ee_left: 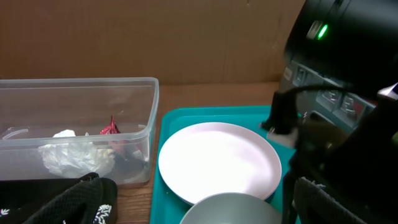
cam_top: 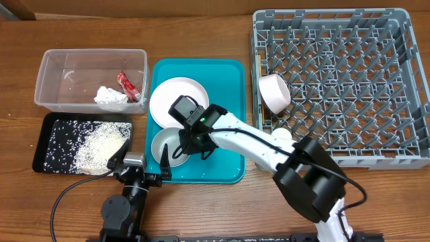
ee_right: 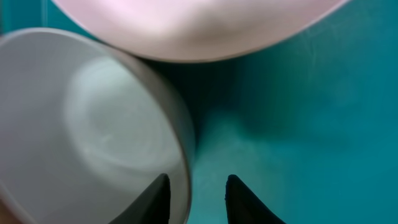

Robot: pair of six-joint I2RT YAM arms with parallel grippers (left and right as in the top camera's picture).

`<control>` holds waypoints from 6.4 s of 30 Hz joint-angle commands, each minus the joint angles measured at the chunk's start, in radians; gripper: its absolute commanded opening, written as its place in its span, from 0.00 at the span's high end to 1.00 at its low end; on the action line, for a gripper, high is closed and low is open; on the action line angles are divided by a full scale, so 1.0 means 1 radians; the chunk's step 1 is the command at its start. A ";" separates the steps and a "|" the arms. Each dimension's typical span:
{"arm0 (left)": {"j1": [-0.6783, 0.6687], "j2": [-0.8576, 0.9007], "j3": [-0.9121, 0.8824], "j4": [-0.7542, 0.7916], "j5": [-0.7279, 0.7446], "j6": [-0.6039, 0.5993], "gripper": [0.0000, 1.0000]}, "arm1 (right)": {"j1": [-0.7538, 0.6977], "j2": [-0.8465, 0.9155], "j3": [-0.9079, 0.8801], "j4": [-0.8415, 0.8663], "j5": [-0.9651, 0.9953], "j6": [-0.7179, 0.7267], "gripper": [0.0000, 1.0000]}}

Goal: Sort waste into correct bins and load items into the dishwasher
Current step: 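Grip the grey bowl rim with the right gripper and lift it, then set the grey bowl upright in the rack beside the pink bowl, then move the right gripper to the white plate and grip its edge, then lift the white plate and stand it upright in the dish rack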

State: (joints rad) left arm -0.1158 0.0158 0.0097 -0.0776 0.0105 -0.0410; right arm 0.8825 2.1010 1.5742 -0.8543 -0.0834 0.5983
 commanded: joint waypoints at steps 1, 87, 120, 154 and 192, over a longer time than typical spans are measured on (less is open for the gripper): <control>0.005 -0.003 -0.005 0.000 -0.013 0.019 0.00 | -0.008 0.011 -0.006 0.004 0.056 0.020 0.91; 0.005 -0.003 -0.005 0.000 -0.014 0.019 0.00 | -0.418 -0.124 -0.043 -0.282 1.390 -0.121 0.96; 0.005 -0.003 -0.005 0.000 -0.014 0.019 0.00 | -0.419 -0.126 -0.119 -0.233 1.362 -0.203 0.96; 0.005 -0.003 -0.005 0.000 -0.014 0.019 0.00 | -0.188 -0.293 -0.012 -0.003 0.006 -0.025 0.44; 0.005 -0.003 -0.005 0.000 -0.014 0.019 0.00 | -0.432 -0.494 0.069 -0.167 1.073 -0.225 0.96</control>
State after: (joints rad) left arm -0.1158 0.0158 0.0097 -0.0776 0.0101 -0.0410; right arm 0.5014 1.6089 1.6424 -0.9997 0.6266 0.4667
